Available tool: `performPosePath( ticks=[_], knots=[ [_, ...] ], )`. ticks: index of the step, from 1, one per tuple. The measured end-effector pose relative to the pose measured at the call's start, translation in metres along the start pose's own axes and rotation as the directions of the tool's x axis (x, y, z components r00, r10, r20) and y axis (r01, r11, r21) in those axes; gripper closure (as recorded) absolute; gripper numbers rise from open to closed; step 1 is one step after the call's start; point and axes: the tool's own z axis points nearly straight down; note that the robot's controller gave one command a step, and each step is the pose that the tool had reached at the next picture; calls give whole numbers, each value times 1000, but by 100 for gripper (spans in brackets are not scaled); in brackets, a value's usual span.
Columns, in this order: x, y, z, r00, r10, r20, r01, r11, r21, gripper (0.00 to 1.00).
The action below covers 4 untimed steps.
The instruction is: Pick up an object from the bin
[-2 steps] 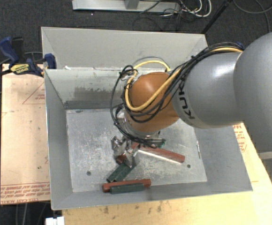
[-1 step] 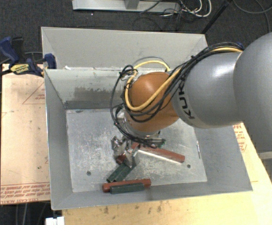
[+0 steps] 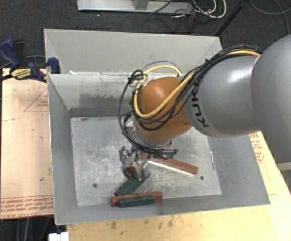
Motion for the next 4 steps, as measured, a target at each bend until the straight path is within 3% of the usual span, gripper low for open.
performPosePath(
  ticks=[1,2,4],
  knots=[
    [4,3,-11,1000,0,-20,0,1000,-15,100],
    [4,4,-30,1000,0,-26,0,1000,-18,100],
    [2,2,-57,1000,2,-21,-2,1000,-13,100]
  ],
)
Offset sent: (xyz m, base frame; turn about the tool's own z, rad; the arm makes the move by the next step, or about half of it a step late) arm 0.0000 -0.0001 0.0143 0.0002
